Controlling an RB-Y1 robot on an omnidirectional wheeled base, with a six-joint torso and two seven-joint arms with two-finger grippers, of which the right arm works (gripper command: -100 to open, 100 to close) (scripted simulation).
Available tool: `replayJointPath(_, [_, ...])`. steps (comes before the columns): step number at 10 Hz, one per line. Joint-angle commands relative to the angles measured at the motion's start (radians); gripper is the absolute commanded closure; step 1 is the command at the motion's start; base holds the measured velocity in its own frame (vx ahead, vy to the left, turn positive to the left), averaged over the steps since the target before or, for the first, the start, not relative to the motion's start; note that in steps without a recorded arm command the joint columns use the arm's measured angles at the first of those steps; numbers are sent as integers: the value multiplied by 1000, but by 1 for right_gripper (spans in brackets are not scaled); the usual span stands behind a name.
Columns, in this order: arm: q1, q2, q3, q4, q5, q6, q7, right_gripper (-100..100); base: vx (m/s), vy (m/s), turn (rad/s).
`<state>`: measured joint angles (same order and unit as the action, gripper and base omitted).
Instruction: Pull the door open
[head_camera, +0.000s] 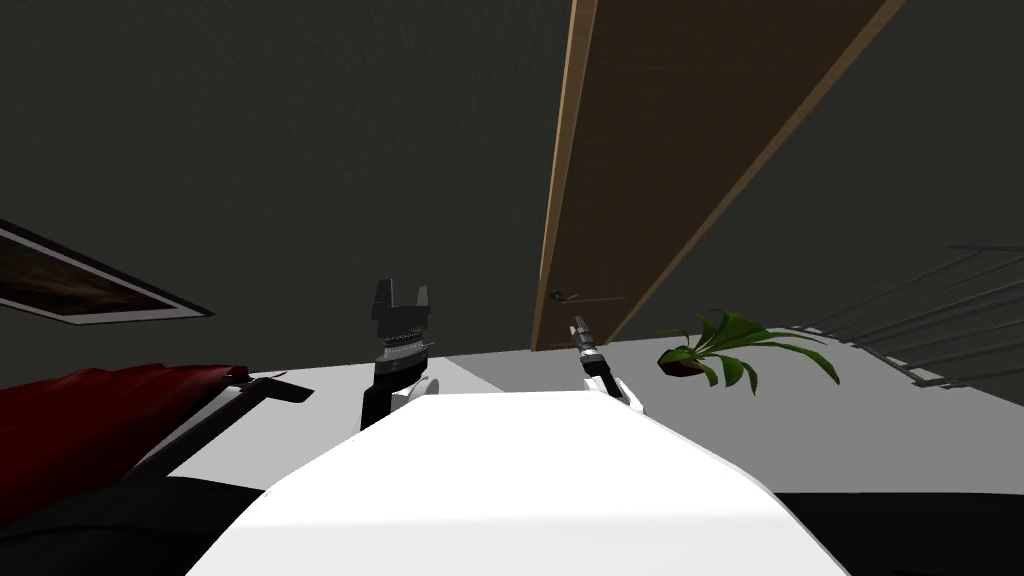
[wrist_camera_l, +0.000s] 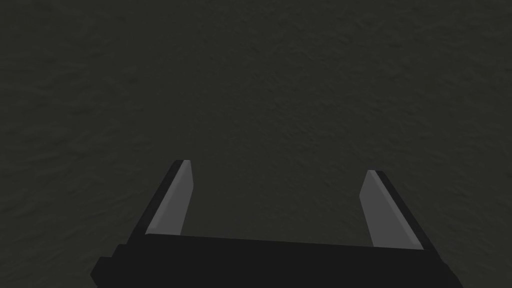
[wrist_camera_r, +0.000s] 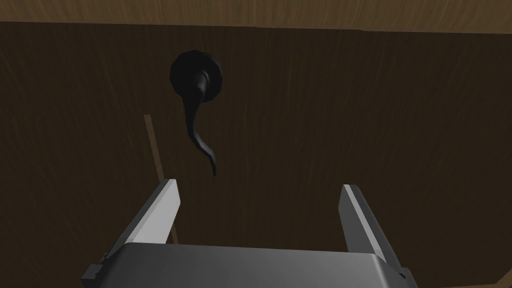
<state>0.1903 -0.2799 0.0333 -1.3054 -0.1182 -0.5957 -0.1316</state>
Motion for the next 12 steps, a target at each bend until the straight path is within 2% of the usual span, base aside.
replayJointPath(1, [-11, -10, -1, 41, 0, -8, -4, -100, 48, -31, 69])
replayJointPath(2, [-24, -20, -3, 79, 0, -16, -9, -100, 71, -51, 113])
replayJointPath(3, [-24, -20, -3, 79, 0, -16, -9, -100, 50, -43, 57])
replayJointPath(5, [-48, -39, -5, 141, 0, -33, -18, -100, 52, -43, 94])
replayJointPath(6, [-48, -39, -5, 151, 0, -33, -18, -100, 49, -40, 43])
replayJointPath(10, [-88, -68, -9, 267, -1, -59, -32, -100, 62, -50, 85])
replayJointPath(12, [-102, -79, -11, 307, -1, -68, -37, -100, 71, -50, 69])
